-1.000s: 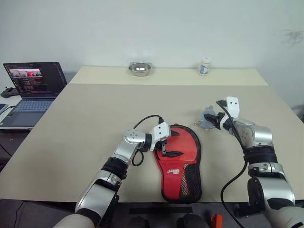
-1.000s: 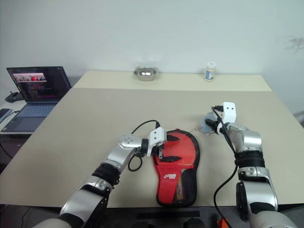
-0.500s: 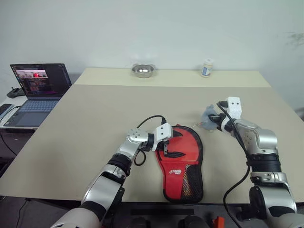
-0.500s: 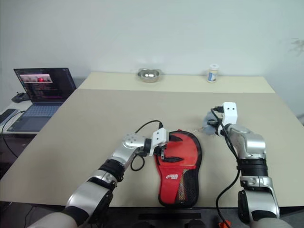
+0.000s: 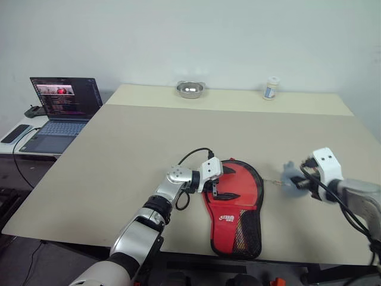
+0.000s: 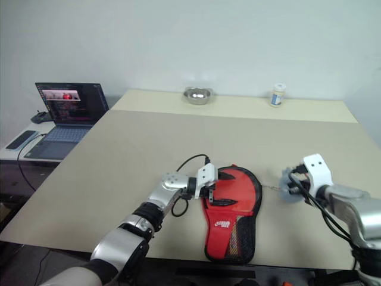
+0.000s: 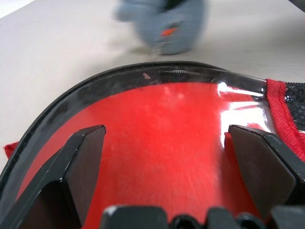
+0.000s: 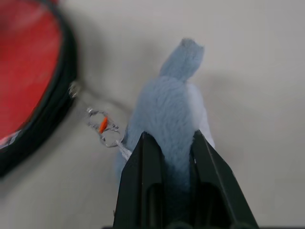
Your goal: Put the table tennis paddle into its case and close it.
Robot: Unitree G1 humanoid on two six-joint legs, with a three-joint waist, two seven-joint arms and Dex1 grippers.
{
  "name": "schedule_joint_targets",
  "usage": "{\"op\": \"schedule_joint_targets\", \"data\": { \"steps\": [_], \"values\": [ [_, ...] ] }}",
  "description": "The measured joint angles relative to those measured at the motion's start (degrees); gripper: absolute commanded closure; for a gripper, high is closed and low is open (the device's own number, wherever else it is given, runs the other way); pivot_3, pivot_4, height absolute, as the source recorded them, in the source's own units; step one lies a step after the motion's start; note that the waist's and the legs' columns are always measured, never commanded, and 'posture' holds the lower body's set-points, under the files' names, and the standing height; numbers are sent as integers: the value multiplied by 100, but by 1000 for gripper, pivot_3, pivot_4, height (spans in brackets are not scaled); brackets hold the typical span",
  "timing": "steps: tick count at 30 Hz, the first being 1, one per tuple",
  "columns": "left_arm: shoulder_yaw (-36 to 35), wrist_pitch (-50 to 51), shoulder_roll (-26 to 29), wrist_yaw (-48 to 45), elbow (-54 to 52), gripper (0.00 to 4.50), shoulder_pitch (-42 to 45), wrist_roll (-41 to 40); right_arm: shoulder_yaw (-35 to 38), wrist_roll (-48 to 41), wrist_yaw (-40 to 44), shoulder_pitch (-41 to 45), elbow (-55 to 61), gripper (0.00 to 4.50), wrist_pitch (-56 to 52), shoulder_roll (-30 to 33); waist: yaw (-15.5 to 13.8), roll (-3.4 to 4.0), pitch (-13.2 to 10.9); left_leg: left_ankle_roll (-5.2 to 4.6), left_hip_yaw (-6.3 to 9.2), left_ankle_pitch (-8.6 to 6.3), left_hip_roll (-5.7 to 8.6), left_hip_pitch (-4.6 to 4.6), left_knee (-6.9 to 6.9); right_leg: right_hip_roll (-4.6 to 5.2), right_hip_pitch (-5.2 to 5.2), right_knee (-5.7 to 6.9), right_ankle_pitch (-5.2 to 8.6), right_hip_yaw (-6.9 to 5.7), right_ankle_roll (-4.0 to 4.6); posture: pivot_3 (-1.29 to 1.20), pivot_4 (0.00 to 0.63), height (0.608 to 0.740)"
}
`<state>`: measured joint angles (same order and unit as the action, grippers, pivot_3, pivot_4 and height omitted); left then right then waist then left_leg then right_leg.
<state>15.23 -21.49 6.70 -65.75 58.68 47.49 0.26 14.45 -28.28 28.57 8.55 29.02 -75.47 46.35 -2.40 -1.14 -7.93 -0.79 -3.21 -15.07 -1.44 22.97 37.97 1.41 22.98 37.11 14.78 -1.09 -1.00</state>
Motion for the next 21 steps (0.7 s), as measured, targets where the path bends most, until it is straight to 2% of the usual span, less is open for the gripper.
{"op": "schedule_joint_targets", "data": {
  "steps": [4,12,18,21],
  "values": [
    [0,6,-57,68,144,0,44,15,265,-518,440,-669,948,4330,-521,444,-6,0,26,-8,2,-6,2,-8,5,3,-23,-21,-5,-3,-10,0,150,740],
    [10,5,-214,139,269,0,114,42,715,-1194,917,-1452,1837,4333,-751,864,-79,-9,33,-21,24,-13,30,-10,7,36,-42,-31,8,-23,-35,0,150,740],
    [43,5,-353,311,388,0,187,92,917,-1316,1103,-2294,2190,4386,-414,1223,-104,-7,37,-59,86,-35,111,-4,11,151,-78,-36,41,-90,-86,0,150,740],
    [65,4,-380,388,424,0,224,112,970,-1300,1148,-2691,2295,4435,-106,1403,-127,-9,40,-82,120,-49,154,-3,10,175,-96,-35,51,-117,-97,0,150,740]
  ]
}}
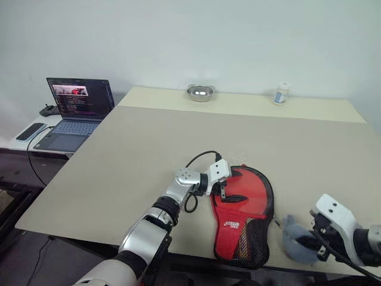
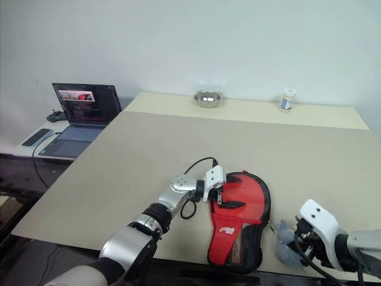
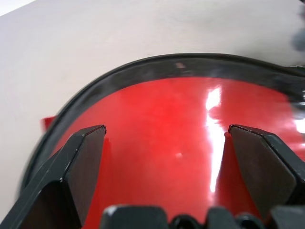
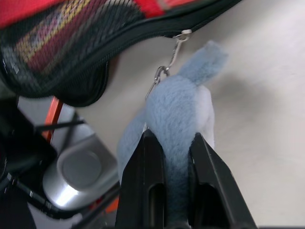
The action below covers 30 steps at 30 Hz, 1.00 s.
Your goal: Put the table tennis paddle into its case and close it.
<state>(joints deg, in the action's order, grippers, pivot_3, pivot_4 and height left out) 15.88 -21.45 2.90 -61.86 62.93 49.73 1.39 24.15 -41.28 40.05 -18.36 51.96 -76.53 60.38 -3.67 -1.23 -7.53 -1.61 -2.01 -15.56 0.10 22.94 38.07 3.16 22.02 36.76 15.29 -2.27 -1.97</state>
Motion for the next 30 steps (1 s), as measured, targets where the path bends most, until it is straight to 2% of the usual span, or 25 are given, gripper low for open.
{"op": "schedule_joint_targets", "data": {
  "steps": [8,15,22,30],
  "values": [
    [12,-5,-22,94,72,0,45,154,-400,167,-78,6,-143,4456,373,23,27,-40,9,-19,27,-12,19,-16,2,38,-40,-16,9,-29,-11,0,150,740],
    [12,-23,-72,169,75,0,35,247,-396,149,-55,-46,-103,4456,369,40,33,-27,19,-18,68,-12,18,-28,1,44,-71,-62,21,-72,-30,0,150,740],
    [64,-26,-201,186,76,0,59,361,-343,156,98,-511,254,4457,644,321,-36,-27,22,-18,124,-13,45,-8,1,79,-84,-85,6,-145,-4,0,150,740],
    [129,-26,-299,262,95,0,104,422,-211,308,397,-1197,480,4462,1287,809,-104,-25,22,-18,151,-13,64,-2,3,91,-99,-86,28,-171,-35,0,150,740]
  ]
}}
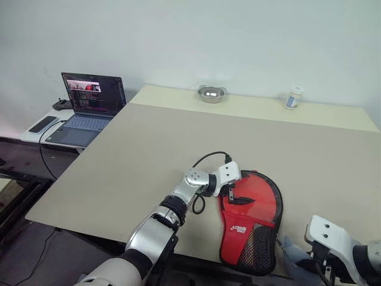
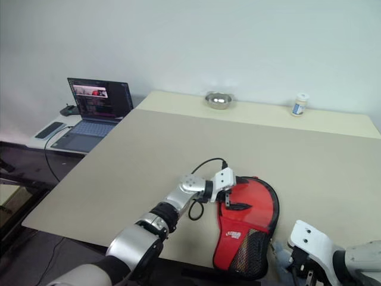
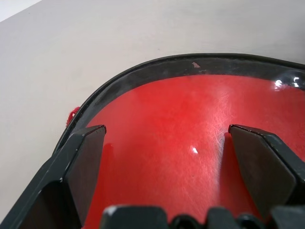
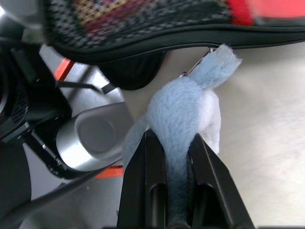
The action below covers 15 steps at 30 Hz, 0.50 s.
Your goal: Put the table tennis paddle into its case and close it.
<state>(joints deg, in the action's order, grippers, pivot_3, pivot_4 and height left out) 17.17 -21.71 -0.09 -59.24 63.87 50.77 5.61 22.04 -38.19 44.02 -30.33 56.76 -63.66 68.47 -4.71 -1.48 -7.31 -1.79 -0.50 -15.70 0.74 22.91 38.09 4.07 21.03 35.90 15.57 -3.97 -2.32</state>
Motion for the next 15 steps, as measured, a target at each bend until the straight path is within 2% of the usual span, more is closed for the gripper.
{"op": "schedule_joint_targets", "data": {
  "steps": [4,15],
  "values": [
    [63,0,-32,52,12,0,53,58,158,-18,406,-632,84,4475,512,382,1,-7,-4,-3,18,-2,17,-6,1,17,-49,-7,12,-13,-20,0,150,740],
    [69,0,-70,157,101,0,67,99,376,-15,617,-1356,95,4477,1169,565,12,-9,-5,-4,39,-3,28,-24,5,34,-80,-16,16,-31,-29,0,150,740]
  ]
}}
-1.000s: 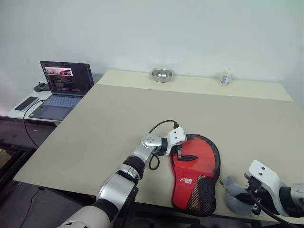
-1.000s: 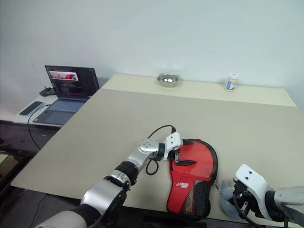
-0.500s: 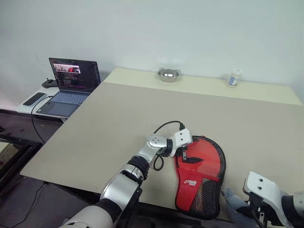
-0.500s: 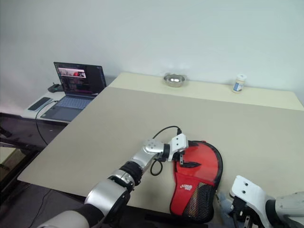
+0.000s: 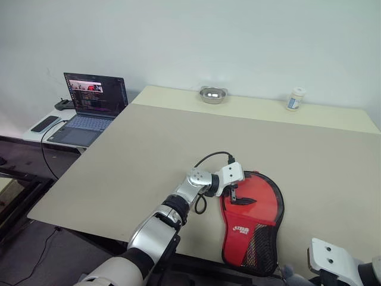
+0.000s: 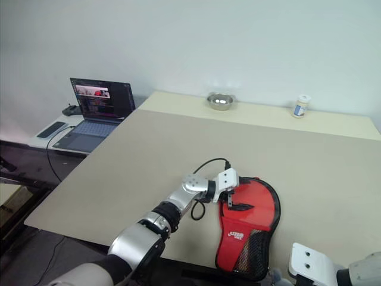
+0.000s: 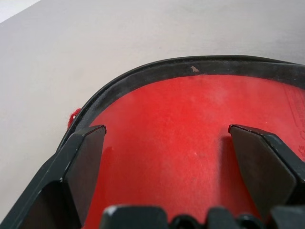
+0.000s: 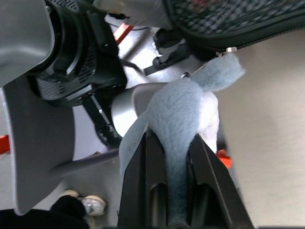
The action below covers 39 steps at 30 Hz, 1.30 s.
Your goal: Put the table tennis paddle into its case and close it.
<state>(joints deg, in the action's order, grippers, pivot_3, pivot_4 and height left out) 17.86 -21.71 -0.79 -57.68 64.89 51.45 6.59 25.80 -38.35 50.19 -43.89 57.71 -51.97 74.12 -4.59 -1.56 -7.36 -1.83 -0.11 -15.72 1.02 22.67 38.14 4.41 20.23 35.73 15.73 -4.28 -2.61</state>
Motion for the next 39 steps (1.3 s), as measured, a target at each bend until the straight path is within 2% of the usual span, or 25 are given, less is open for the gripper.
{"op": "schedule_joint_targets", "data": {
  "steps": [7,17,18,20,23,26,30,35,39],
  "values": [
    [0,-1,0,48,0,0,-10,8,20,-117,-33,187,3,4478,5,114,3,1,-1,0,1,0,0,-8,0,1,1,-13,0,0,-1,0,150,740],
    [0,-7,-14,75,-2,0,-25,34,157,-396,422,1192,-62,1120,-512,133,26,3,0,-1,1,0,0,-10,-2,9,-2,-55,-11,-1,-15,0,150,740],
    [0,-10,-14,71,-3,0,-29,34,178,-395,486,1336,-132,725,-545,146,32,6,1,-3,8,1,5,-2,-1,15,-32,-55,-12,-11,-15,0,150,740],
    [0,-11,-24,72,-4,0,-36,34,231,-343,575,1645,-378,41,-583,218,33,6,1,-4,6,2,7,-6,-2,23,-6,-60,-12,-12,-15,0,150,740],
    [-8,-11,-41,64,-9,0,-34,33,182,-187,565,2185,-926,41,-574,228,33,6,0,-4,4,1,14,-5,-5,34,-6,-65,-14,-14,-13,0,150,740],
    [-45,-6,-55,-5,-25,0,-11,11,-222,38,296,2963,-1604,41,-367,74,41,10,-4,-7,3,0,26,3,-7,47,2,-66,-25,-17,7,0,150,740],
    [-126,50,84,-440,-422,0,-110,-184,-943,584,-110,3733,-2420,41,239,-538,99,25,-25,-18,-3,-5,30,35,-13,47,11,-63,-29,-16,15,0,150,740],
    [-298,648,834,-1304,-1847,0,-552,-715,-1479,1232,-392,4435,-3365,41,1251,-1286,242,63,-109,20,-24,20,40,121,0,46,124,12,-22,-1,20,0,150,740],
    [-696,1341,1519,-1432,-3032,0,-741,-1140,-1665,1545,-394,4882,-4152,41,1932,-1743,327,80,-196,33,-20,38,41,115,3,45,125,33,-15,-6,21,0,150,740]
  ]
}}
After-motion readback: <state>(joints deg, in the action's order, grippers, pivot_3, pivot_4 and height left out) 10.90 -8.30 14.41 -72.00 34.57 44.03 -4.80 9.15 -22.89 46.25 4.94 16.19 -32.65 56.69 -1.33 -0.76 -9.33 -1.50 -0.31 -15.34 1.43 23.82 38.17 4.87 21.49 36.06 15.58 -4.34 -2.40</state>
